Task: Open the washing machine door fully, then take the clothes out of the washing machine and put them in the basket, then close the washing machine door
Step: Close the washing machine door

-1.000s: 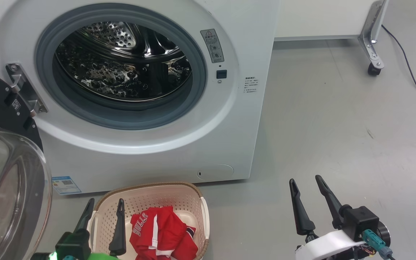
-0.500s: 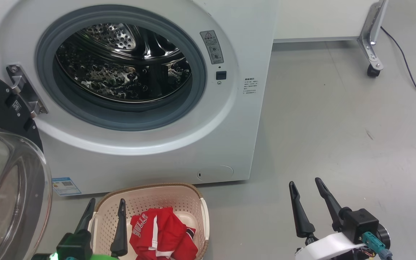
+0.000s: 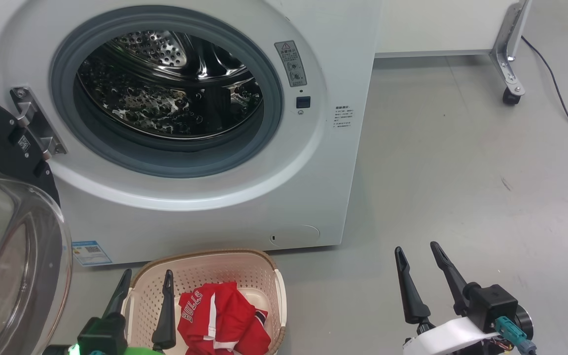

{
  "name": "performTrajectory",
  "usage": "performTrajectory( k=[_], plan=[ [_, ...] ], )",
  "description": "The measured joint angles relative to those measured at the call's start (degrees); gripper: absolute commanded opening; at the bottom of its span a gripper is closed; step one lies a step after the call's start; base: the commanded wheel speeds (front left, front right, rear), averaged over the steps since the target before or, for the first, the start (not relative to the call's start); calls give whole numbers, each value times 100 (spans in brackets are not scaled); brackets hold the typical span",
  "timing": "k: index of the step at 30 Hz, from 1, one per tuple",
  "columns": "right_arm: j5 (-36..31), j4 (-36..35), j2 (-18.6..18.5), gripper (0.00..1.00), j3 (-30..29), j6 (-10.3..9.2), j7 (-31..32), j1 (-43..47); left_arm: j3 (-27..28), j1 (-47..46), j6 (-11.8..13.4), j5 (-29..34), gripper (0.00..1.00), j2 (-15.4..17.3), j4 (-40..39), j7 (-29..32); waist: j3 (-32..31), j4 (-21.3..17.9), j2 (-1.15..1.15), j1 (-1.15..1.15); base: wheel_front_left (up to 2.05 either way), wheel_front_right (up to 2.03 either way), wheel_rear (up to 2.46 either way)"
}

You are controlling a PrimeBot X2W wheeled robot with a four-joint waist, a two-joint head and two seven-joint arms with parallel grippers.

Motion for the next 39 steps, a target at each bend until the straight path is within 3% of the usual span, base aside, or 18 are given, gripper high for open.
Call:
performTrajectory(
  k=[39],
  plan=[
    [-1,-41,0,100,-12,1,0,-7,-53,30,25,57,100,51,-371,92,120,-26,0,0,-73,73,0]
  ],
)
